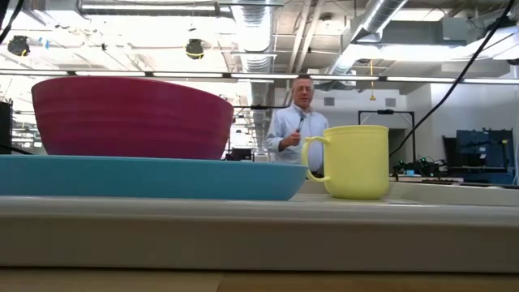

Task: Set up tray
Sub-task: Put the gray napkin on the gray tray to the right of the blue plate

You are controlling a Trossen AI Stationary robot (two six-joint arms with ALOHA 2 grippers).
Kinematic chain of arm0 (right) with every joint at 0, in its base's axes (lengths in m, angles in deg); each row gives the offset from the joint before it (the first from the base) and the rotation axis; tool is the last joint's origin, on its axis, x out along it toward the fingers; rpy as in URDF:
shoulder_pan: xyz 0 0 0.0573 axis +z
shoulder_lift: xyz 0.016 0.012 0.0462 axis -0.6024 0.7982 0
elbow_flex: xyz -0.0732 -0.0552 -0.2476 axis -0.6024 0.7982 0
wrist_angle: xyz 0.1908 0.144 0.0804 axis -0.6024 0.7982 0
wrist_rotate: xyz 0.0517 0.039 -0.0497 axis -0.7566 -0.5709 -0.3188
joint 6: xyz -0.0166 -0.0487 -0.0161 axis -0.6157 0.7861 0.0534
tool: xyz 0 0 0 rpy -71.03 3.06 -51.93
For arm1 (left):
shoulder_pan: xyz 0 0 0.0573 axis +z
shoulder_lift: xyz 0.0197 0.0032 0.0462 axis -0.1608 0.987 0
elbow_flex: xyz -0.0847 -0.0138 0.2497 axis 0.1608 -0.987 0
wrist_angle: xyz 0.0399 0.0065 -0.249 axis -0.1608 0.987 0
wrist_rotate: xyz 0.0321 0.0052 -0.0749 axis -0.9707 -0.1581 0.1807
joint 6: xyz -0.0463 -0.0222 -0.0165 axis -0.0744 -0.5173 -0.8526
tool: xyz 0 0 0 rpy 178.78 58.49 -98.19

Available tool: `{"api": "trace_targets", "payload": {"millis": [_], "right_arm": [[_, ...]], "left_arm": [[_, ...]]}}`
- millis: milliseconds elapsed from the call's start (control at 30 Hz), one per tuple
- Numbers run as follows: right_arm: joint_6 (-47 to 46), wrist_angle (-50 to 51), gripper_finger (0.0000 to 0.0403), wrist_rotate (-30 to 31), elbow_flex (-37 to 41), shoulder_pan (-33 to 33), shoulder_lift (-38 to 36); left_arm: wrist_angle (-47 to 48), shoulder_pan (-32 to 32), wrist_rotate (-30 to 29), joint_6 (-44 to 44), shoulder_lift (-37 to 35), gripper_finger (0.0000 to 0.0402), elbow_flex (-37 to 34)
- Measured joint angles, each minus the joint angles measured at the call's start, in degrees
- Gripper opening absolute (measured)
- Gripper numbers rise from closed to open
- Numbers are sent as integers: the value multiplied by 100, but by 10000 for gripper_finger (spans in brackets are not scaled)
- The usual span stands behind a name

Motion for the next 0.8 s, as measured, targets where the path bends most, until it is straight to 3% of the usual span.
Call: {"api": "trace_targets", "payload": {"millis": [167, 367, 600, 800], "right_arm": [[-20, -40, 181, 440, -3, 12, -16], [141, -209, 175, 1405, -34, -53, -38], [223, -92, 143, 2339, -42, -55, -44], [471, 8, 99, 2696, -39, -68, -39]], "left_arm": [[0, 0, 5, -64, 0, 112, 0], [0, 0, 263, -81, 0, 112, 0], [0, 0, 415, -85, 0, 112, 0], [-1, 0, 537, -169, 0, 112, 0]]}}
